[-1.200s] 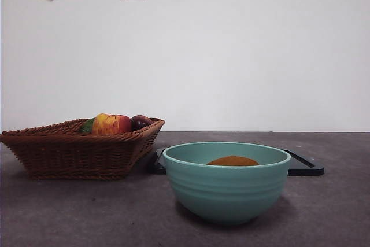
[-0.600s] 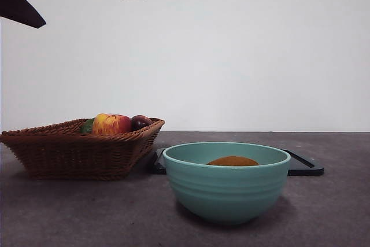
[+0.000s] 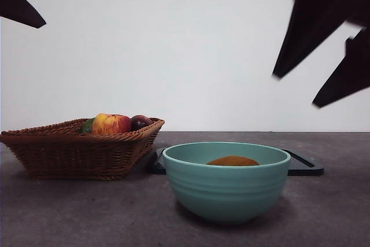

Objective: Pick up the wifruite, put it on the bowl, pick up the plate, put it on desk

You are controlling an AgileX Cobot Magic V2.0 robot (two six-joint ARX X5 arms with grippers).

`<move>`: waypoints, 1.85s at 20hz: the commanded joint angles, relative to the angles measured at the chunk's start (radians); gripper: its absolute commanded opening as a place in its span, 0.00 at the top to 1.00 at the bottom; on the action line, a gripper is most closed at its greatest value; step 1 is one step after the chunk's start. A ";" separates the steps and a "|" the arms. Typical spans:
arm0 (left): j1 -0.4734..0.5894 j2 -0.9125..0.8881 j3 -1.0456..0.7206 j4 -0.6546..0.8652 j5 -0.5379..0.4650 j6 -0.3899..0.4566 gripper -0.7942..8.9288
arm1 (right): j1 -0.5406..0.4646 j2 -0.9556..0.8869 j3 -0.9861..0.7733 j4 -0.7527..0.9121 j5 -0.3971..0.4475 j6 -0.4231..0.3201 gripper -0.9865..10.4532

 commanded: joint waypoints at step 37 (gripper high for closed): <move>-0.005 0.004 0.009 0.015 0.002 0.026 0.59 | 0.025 0.356 0.208 0.210 0.245 0.048 0.90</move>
